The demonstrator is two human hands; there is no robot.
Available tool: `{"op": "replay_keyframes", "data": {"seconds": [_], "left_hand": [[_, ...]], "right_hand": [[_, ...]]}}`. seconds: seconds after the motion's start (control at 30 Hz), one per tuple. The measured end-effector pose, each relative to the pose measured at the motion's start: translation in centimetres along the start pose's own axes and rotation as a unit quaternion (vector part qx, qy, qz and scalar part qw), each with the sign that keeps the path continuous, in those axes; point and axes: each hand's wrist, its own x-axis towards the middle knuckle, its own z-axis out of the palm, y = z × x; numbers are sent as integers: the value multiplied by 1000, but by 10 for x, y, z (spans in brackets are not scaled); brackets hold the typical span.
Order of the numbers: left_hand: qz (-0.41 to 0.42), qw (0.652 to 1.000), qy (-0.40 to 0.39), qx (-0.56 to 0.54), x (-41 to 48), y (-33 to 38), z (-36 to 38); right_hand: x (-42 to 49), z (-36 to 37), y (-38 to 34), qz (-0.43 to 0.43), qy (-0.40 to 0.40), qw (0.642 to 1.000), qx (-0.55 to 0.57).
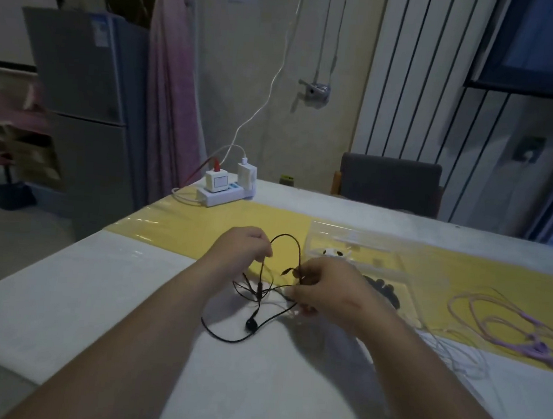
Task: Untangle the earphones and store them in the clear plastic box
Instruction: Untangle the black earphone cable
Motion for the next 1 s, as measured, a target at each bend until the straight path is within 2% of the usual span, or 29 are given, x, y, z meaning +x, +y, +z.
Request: {"op": "replay_keyframes", "data": {"seconds": [0.1,0.2,0.3,0.4,0.47,0.6,0.77,0.87,0.93,1.0], "left_hand": [[65,996,38,37,1,-6,5],[139,983,61,101,-3,-18,9],[225,961,109,114,-8,-21,10],[227,958,162,68,-7,-21,9],[227,954,179,83,-3,-21,7],[256,946,169,108,3,-23,5],[222,958,178,11,-4,-19,9],[220,965,144,3,-6,-18,8],[232,967,101,-25,-8,-15,5],[216,972,38,-86,-9,-11,2]], "right_hand": [[-3,-3,4,-8,59,998,14],[-6,-3,7,-35,74,996,-47],[-10,-1,7,-73,81,992,-59],[-11,-1,9,-83,95,991,-42],[-10,-2,10,-76,125,989,-16],[-12,-3,9,-46,155,983,84],[-20,-9,3,-71,199,978,4],[-22,-11,0,-95,217,971,-26],[-22,-11,-1,-102,234,967,29],[-22,-11,-2,-89,243,956,140]]}}
